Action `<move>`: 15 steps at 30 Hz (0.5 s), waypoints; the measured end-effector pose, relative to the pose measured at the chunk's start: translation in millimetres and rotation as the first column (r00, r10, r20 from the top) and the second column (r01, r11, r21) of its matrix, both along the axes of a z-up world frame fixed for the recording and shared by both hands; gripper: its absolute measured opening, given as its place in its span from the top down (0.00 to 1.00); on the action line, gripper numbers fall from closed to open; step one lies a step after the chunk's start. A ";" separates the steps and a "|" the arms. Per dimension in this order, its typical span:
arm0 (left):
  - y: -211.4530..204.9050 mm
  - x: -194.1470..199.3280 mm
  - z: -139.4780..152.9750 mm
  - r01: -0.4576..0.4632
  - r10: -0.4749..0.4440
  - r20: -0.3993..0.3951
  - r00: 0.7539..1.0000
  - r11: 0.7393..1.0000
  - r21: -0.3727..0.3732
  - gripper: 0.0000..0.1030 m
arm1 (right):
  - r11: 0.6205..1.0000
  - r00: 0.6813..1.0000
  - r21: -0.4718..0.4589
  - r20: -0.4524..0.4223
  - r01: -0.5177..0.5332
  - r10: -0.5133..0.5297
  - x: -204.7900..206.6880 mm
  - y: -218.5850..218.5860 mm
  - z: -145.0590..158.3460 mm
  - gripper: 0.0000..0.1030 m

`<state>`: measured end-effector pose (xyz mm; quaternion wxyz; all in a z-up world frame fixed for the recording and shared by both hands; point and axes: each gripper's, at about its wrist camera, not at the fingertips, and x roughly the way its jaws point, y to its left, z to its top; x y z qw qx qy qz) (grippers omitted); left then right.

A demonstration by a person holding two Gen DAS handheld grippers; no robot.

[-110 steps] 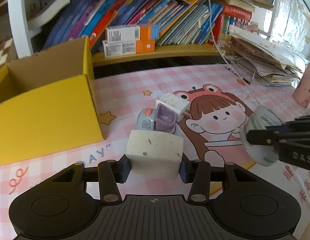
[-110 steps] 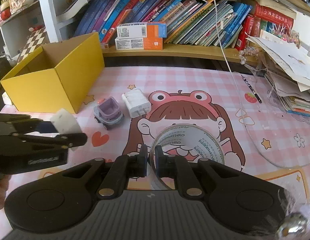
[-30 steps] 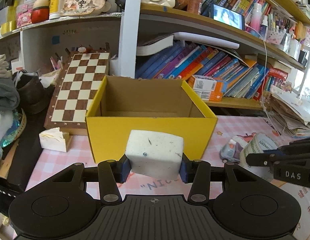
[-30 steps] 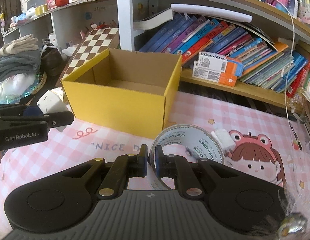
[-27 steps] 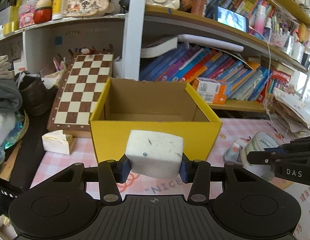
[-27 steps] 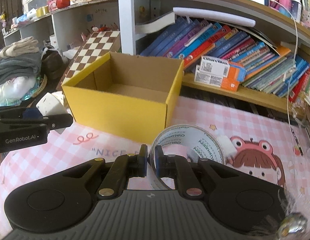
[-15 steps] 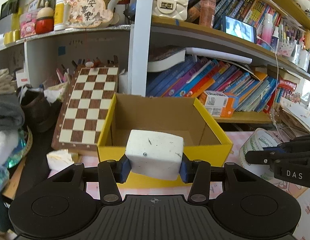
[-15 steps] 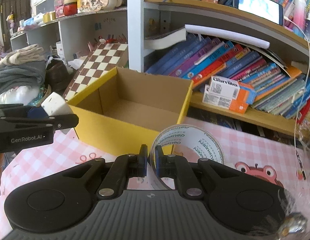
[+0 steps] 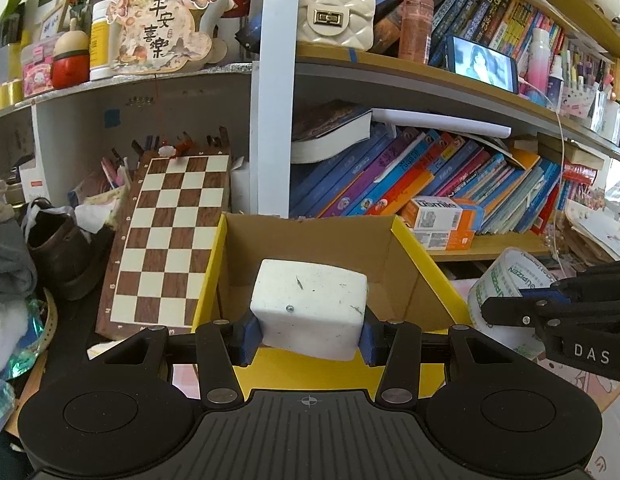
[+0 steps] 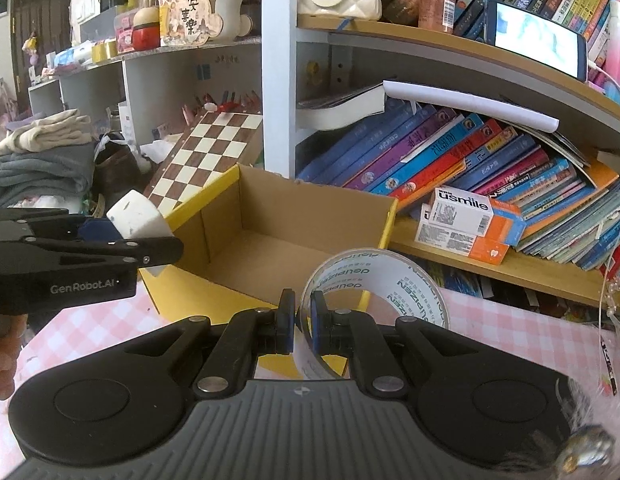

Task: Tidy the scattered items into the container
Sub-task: 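Carry the soap bar with the left tool over the yellow box opening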

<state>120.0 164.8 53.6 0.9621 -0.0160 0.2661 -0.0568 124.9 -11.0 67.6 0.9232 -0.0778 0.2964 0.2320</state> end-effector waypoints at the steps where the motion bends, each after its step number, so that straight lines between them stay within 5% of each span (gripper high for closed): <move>1: 0.1 2.3 0.6 0.000 0.000 0.001 1.000 1.000 0.002 0.56 | 1.000 1.000 0.000 0.001 -0.002 0.002 1.2 0.6 0.1 0.93; 15: 2.5 35.6 -1.5 -0.004 0.004 -0.014 1.000 1.000 0.020 0.56 | 1.000 1.000 0.010 0.008 -0.010 0.010 18.0 4.8 2.2 0.93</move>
